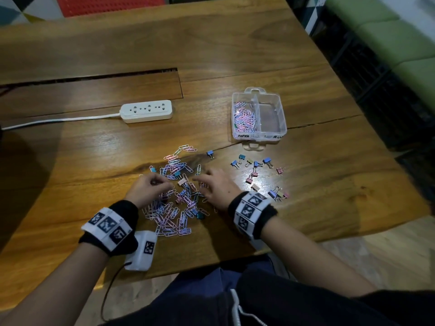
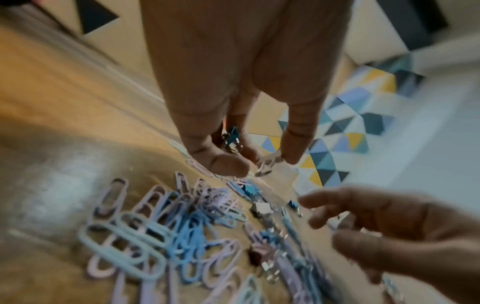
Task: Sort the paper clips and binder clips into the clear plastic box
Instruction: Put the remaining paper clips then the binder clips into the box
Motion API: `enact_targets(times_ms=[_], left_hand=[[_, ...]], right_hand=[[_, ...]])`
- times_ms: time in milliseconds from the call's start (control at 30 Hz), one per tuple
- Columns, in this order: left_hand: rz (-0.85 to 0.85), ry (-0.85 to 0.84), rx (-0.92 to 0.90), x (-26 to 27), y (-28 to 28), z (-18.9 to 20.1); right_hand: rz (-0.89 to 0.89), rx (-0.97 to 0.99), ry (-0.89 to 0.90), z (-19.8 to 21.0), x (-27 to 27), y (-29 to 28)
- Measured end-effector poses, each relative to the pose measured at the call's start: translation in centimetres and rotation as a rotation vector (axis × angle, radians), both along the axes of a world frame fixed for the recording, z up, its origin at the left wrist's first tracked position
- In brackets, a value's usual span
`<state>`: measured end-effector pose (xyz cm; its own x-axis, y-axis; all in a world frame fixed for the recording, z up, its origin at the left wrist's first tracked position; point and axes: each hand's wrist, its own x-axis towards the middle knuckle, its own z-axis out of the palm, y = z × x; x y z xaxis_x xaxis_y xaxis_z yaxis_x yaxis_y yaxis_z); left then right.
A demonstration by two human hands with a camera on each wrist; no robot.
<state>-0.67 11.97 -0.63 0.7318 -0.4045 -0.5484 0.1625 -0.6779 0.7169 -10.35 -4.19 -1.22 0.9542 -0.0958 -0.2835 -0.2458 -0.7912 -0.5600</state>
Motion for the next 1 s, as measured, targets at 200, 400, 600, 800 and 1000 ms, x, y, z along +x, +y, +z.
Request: enact_targets(times_ms=[200,400,600,800,1000], left_hand=[[0.404,0.464,-0.453,0.3,-0.1,0.4],[-0.080,0.013,0.080,-1.2,-1.3,0.3],[-0.416,-0.352,0.396,-1.9,-2.3,0.5],[-0.397,-0.331,0.428,-1.4,-2.0,0.2],[-0.441,-0.349,0.475,-0.9,-1.4,-0.1]], right_hand=[[0.182,-0.147,0.064,-0.9,2.7,1.8],[0.101,-0.089,0.080,-0.8,3.7,1.8],[0.081,-0.039,0.060,-1.1,3.9,1.0],[0.031,0.058,0.058,-1.8,3.8,0.4],[0.153,-0.050,0.121,-1.7,3.9,0.7]])
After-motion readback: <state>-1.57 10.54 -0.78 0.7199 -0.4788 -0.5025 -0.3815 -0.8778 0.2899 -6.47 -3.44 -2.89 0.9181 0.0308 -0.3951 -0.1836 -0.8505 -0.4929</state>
